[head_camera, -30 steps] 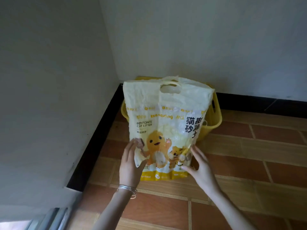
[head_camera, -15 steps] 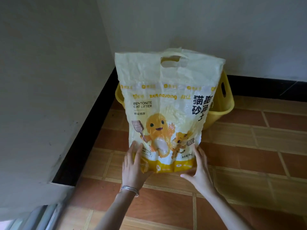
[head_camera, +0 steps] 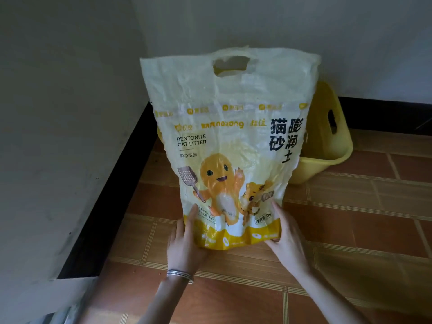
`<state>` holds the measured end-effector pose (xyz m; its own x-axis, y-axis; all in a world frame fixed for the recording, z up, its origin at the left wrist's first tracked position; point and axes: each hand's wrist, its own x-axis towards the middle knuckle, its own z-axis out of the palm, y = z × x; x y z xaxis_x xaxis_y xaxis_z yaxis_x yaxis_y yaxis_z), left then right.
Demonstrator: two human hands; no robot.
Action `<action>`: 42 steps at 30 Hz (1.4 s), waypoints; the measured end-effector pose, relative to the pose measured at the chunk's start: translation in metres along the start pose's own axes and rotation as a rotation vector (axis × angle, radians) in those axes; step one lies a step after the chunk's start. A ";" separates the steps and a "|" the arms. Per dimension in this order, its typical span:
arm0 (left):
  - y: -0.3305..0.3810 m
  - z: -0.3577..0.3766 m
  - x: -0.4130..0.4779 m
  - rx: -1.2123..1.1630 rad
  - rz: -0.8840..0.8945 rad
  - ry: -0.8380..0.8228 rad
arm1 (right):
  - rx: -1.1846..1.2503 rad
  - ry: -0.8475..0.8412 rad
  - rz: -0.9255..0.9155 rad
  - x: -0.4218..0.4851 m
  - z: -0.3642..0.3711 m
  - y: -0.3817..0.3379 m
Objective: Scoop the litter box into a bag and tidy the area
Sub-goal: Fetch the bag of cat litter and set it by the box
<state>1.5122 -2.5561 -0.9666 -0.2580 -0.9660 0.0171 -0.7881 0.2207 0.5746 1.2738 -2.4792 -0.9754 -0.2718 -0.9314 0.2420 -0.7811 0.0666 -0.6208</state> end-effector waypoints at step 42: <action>0.116 -0.185 0.000 -0.248 -0.023 0.326 | 0.290 0.064 0.143 0.052 -0.150 -0.140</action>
<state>1.5239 -2.5552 -0.7487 -0.0198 -0.9713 0.2369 -0.6228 0.1973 0.7571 1.2846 -2.4831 -0.7640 -0.4088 -0.8951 0.1777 -0.5421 0.0816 -0.8363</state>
